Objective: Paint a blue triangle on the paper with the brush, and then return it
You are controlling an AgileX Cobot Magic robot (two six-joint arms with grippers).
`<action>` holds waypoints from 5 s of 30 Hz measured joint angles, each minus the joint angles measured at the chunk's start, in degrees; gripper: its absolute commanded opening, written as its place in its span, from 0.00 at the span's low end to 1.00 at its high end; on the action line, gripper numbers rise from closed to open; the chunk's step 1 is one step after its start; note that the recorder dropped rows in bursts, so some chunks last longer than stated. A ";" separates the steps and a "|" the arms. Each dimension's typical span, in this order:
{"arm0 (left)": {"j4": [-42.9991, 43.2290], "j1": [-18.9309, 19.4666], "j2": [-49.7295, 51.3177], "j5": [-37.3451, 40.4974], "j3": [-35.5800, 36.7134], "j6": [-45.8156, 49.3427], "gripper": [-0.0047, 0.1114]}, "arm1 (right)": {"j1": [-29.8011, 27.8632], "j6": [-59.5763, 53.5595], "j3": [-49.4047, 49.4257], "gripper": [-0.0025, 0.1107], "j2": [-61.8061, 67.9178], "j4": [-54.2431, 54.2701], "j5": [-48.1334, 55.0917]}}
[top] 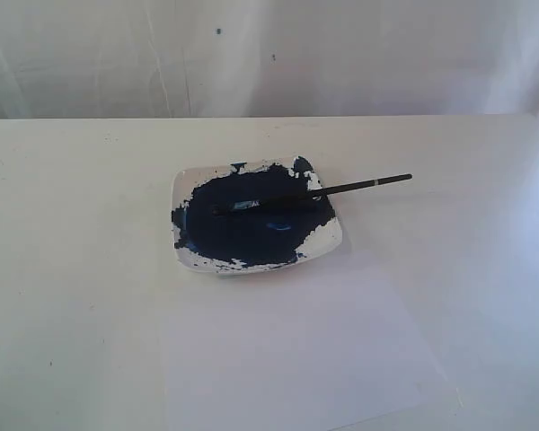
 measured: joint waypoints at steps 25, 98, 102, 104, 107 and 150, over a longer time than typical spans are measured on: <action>0.00 0.00 0.00 0.00 0.00 0.00 0.04 | 0.00 0.00 0.00 0.02 0.00 0.00 -1.18; 0.00 0.00 0.00 0.00 0.00 0.00 0.04 | 0.00 -17.53 -44.70 0.14 85.67 65.43 -7.21; 0.00 0.00 0.00 0.00 0.00 0.00 0.04 | 0.00 -17.45 -48.86 0.26 91.50 72.65 -4.25; 0.00 0.00 0.00 0.00 0.00 0.00 0.04 | 0.00 -17.45 -51.37 0.30 95.20 75.28 -1.92; 0.00 0.00 0.00 0.00 0.00 0.00 0.04 | 0.03 -17.45 -55.57 0.30 100.55 78.00 2.04; 0.00 0.00 0.00 0.00 0.00 0.00 0.04 | 3.44 -17.55 -79.40 0.30 128.16 90.01 2.69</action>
